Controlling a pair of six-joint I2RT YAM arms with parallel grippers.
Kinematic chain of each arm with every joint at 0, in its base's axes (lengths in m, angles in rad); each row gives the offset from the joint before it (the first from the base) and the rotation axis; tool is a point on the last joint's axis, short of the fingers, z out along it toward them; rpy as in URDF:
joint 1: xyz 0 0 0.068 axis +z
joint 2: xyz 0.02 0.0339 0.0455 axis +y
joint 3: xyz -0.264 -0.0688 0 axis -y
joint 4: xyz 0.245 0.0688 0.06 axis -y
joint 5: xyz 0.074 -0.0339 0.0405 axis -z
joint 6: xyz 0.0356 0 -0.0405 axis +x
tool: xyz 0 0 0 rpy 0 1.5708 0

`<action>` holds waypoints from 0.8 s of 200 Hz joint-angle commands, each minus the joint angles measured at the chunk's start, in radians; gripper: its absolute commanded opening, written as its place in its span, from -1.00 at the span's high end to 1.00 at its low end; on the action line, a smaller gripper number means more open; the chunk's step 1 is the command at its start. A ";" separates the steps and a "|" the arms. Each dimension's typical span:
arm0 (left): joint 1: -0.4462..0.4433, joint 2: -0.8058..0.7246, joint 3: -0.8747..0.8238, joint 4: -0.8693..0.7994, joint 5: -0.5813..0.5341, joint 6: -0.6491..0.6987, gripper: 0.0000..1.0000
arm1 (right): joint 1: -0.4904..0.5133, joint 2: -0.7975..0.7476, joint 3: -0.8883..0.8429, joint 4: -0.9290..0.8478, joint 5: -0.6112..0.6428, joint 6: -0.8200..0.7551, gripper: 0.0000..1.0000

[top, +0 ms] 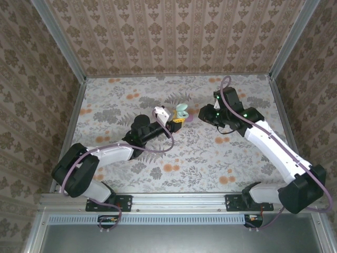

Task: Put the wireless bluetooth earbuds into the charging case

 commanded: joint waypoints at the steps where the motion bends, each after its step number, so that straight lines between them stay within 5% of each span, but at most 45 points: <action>1: -0.019 0.019 0.044 0.067 -0.019 0.051 0.41 | -0.003 -0.028 0.037 -0.025 -0.018 0.041 0.46; 160: -0.063 0.060 0.085 0.075 -0.064 0.123 0.41 | 0.074 0.074 0.100 0.157 -0.099 0.152 0.46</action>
